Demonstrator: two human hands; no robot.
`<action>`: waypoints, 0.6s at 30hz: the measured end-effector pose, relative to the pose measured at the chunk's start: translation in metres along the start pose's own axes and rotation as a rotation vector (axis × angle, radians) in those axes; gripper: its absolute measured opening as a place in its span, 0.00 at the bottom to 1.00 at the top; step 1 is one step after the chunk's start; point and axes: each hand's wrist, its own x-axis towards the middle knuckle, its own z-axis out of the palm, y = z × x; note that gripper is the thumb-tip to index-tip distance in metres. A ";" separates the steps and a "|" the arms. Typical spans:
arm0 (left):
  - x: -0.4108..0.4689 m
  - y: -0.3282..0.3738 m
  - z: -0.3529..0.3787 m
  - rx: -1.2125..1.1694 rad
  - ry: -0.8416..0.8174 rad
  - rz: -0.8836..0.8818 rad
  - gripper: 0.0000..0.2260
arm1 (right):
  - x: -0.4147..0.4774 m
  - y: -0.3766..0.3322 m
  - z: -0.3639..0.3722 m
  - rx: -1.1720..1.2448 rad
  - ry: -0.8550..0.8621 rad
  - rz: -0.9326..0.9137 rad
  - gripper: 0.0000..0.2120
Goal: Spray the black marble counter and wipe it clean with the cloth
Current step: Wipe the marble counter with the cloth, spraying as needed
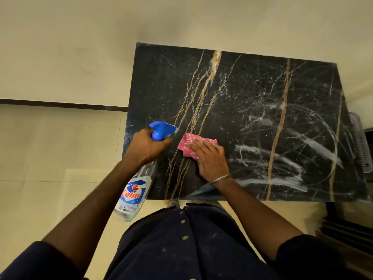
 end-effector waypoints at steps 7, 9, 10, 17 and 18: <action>0.001 0.001 -0.007 0.009 -0.025 0.049 0.19 | 0.019 0.019 -0.045 1.333 0.114 0.688 0.19; 0.000 0.003 -0.006 0.015 -0.047 0.061 0.19 | 0.016 0.028 -0.054 1.849 0.189 0.912 0.20; 0.000 0.004 -0.005 0.019 -0.067 0.067 0.19 | 0.013 0.033 -0.056 2.034 0.185 0.966 0.23; -0.006 0.026 -0.002 0.062 -0.216 0.188 0.14 | 0.003 0.025 -0.052 2.294 0.155 0.927 0.45; -0.008 0.029 -0.001 0.075 -0.213 0.199 0.14 | 0.003 0.024 -0.049 2.307 0.175 0.941 0.43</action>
